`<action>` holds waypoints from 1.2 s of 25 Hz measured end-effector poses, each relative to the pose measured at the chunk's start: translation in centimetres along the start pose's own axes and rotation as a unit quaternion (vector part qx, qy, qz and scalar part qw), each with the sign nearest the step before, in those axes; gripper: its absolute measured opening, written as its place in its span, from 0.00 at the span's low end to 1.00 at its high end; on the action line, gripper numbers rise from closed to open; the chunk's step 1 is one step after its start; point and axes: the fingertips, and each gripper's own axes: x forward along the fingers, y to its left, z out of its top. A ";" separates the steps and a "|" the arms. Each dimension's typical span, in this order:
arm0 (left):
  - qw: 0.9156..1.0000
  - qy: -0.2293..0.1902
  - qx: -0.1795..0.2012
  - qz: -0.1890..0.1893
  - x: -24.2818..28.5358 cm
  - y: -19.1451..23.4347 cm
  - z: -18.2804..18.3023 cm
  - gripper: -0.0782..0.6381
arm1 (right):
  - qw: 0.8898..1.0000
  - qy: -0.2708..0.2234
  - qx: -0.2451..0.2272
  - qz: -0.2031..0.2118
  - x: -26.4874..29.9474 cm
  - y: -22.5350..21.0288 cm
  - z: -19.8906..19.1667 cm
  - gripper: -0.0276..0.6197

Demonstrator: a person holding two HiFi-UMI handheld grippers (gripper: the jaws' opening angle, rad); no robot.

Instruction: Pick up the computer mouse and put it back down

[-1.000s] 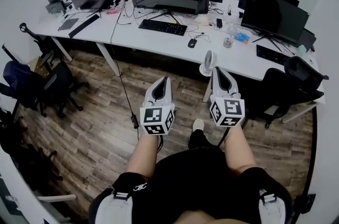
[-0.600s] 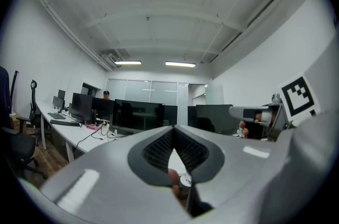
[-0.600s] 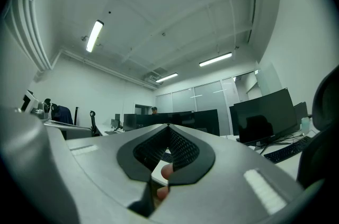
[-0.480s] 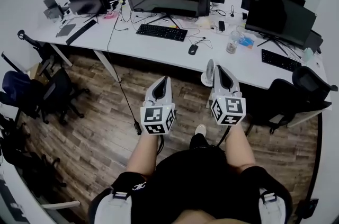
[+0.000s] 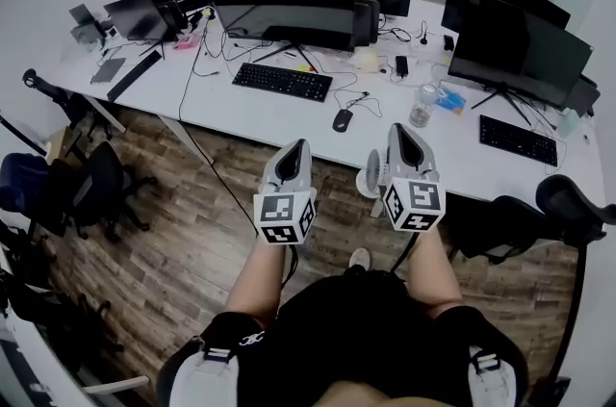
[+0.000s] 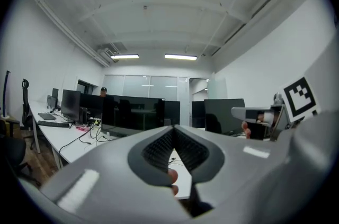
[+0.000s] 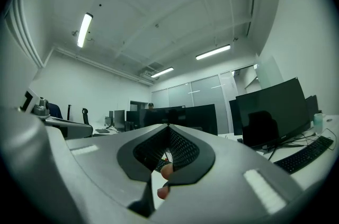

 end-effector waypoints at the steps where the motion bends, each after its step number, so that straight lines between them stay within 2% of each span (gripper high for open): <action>1: 1.000 0.003 0.002 0.000 1.3 0.0 0.0 0.18 | 1.000 0.003 0.001 -0.001 0.9 -0.8 -0.2 0.04; 10: 0.999 0.032 0.004 0.002 10.6 0.7 -2.0 0.18 | 0.999 0.034 0.007 0.000 8.4 -5.7 -3.3 0.04; 20: 0.998 0.066 -0.005 -0.006 16.3 2.2 -5.2 0.18 | 0.998 0.065 -0.001 -0.010 12.6 -7.8 -5.5 0.04; 26: 0.993 0.106 -0.014 -0.043 20.2 2.3 -7.7 0.18 | 0.996 0.080 0.000 -0.048 13.6 -9.7 -6.3 0.04; 30: 0.985 0.141 -0.032 -0.097 22.2 1.5 -10.1 0.27 | 0.993 0.086 -0.003 -0.075 13.5 -10.3 -6.7 0.04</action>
